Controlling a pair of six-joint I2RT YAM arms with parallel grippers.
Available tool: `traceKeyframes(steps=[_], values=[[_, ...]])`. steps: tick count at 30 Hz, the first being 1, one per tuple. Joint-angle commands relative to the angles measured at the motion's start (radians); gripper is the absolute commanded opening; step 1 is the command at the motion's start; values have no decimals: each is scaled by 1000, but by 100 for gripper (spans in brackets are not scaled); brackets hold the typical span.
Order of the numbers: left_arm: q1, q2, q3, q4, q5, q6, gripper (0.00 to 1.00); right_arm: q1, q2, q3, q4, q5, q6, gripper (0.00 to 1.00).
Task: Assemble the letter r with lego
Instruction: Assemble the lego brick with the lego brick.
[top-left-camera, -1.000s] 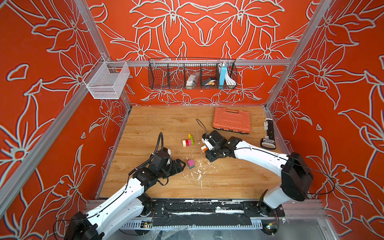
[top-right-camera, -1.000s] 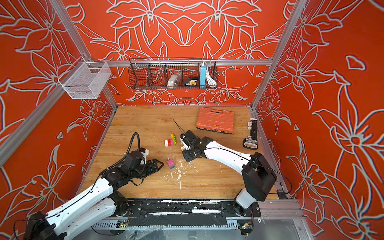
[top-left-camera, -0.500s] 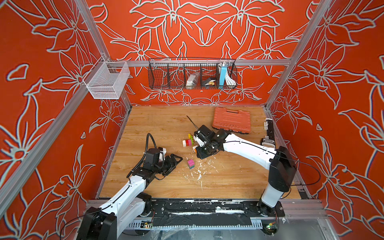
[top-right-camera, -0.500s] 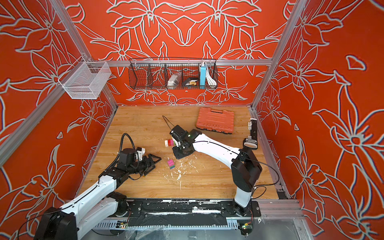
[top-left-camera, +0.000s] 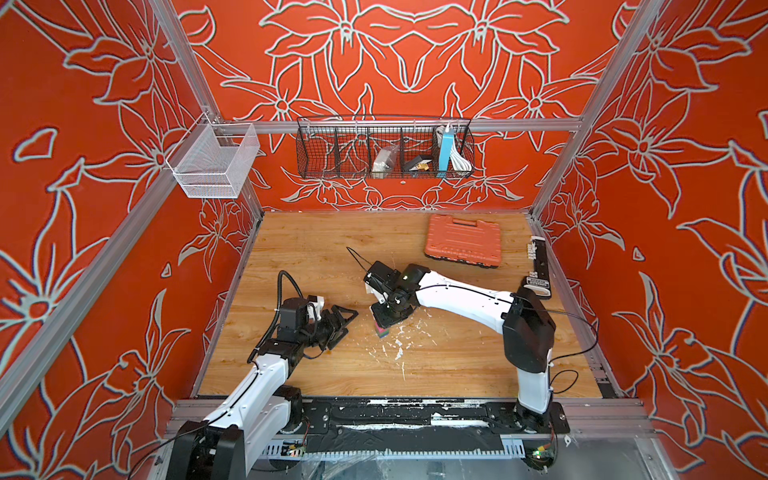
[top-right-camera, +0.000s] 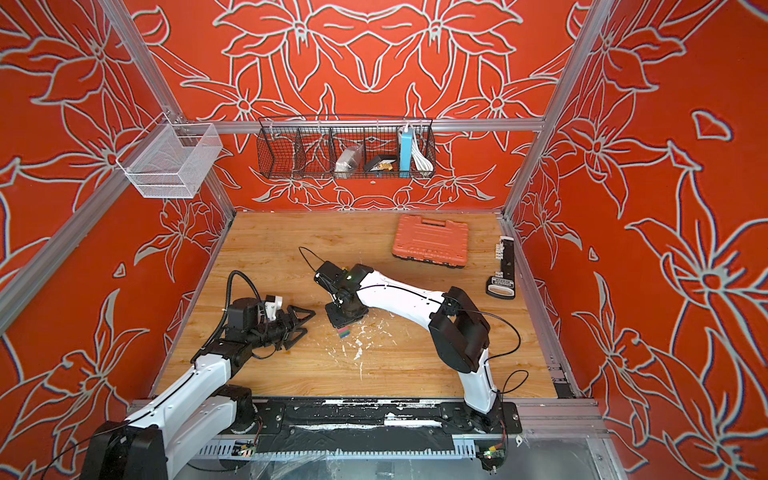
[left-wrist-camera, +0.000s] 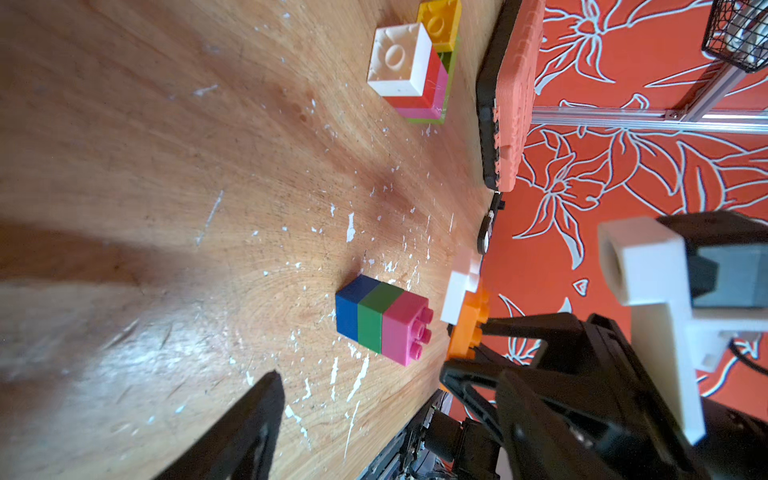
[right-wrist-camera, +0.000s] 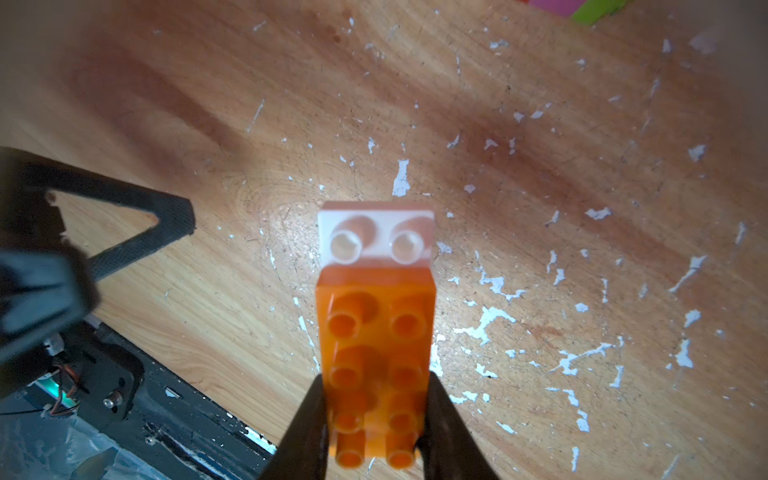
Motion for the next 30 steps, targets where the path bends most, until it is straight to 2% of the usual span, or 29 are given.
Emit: traceKeyframes(steps=[1, 11, 30], values=[[11, -11, -4, 3, 24, 6, 81, 3, 24, 33, -42, -11, 22, 0], [14, -9, -5, 3, 25, 13, 81, 3, 54, 56, -36, -28, 33, 0], [19, -26, -7, -10, 27, 17, 81, 5, 116, 84, -85, 30, 39, 0]])
